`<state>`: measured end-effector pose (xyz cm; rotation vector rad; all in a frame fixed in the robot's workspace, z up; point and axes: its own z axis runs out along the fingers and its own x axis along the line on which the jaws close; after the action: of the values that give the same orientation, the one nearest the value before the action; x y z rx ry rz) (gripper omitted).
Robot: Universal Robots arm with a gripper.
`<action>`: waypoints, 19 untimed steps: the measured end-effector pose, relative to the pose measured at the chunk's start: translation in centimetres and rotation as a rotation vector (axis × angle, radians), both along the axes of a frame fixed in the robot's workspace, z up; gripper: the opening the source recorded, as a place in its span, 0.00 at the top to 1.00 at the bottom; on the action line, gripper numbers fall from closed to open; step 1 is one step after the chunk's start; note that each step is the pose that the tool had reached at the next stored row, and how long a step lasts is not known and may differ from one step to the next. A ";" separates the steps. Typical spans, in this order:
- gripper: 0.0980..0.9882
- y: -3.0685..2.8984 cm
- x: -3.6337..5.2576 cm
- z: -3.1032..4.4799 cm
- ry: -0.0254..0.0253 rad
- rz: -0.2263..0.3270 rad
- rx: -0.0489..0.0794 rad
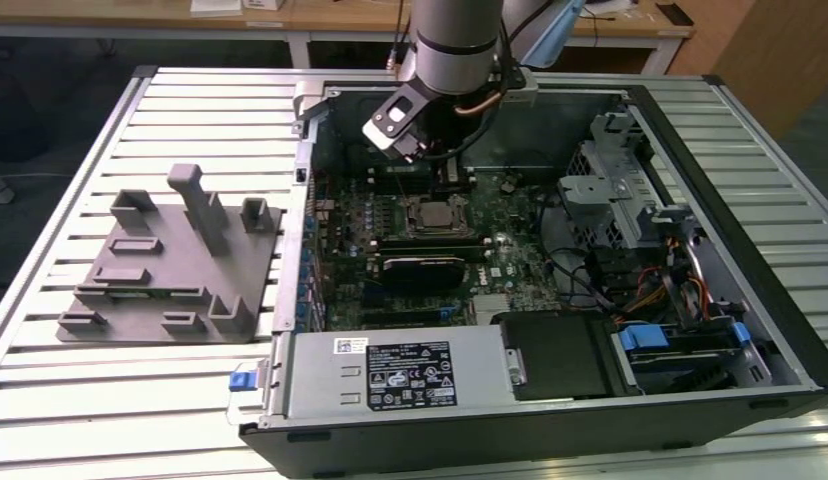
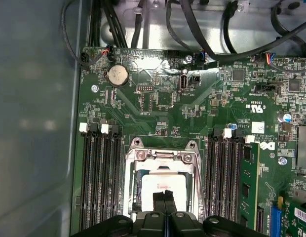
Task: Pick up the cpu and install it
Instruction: 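Close the cpu cover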
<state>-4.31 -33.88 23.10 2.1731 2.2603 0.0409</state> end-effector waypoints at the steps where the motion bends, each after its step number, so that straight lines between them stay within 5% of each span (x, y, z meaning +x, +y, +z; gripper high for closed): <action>1: 0.99 0.00 0.00 0.00 0.0000 0.007 0.000; 19: 0.99 0.00 0.00 -0.07 0.0001 0.329 -0.003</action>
<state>-4.31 -33.88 23.04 1.7750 2.5874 0.0382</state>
